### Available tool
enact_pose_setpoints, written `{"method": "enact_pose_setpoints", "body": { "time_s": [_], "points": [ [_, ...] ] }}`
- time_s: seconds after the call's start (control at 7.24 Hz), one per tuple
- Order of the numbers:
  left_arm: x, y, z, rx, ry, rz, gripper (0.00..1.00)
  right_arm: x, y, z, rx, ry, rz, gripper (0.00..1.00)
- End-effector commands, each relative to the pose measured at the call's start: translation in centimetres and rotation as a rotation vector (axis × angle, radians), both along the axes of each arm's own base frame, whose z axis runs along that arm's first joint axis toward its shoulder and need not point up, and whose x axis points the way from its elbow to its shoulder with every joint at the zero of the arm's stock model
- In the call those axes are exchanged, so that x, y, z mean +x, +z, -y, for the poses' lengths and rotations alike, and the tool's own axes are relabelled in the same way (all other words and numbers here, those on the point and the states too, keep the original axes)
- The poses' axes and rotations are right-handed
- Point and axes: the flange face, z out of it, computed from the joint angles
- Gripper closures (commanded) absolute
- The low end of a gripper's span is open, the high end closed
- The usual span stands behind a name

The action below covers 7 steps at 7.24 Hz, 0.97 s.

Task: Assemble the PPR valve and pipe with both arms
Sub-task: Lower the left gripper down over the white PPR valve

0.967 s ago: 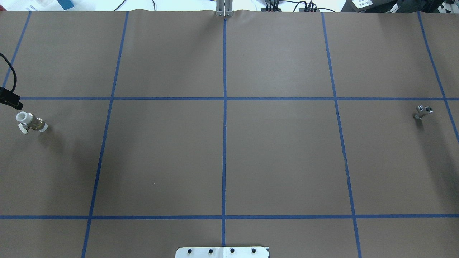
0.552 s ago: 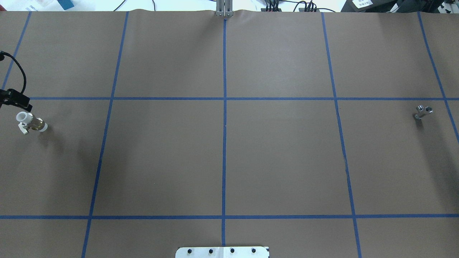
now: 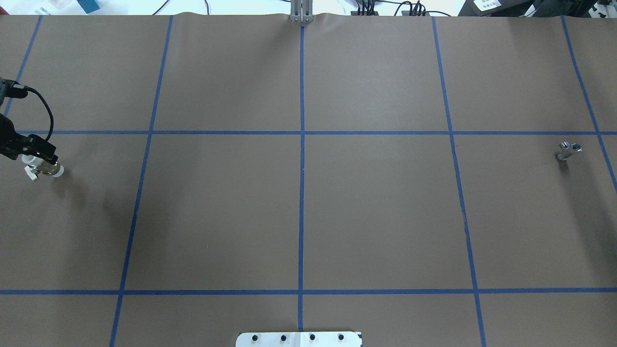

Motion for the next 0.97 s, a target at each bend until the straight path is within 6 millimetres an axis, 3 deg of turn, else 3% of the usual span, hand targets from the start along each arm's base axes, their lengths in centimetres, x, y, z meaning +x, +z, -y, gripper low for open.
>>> {"method": "enact_pose_setpoints", "body": {
  "time_s": [0.0, 0.83],
  "points": [
    [0.2, 0.3, -0.1, -0.001, 0.006, 0.003, 0.00, -0.1, 0.0, 0.0, 0.000, -0.001, 0.001, 0.00],
    [0.7, 2.1, 0.2, -0.009, 0.013, 0.008, 0.00, -0.1, 0.6, 0.1, -0.008, -0.003, -0.007, 0.00]
  ]
}}
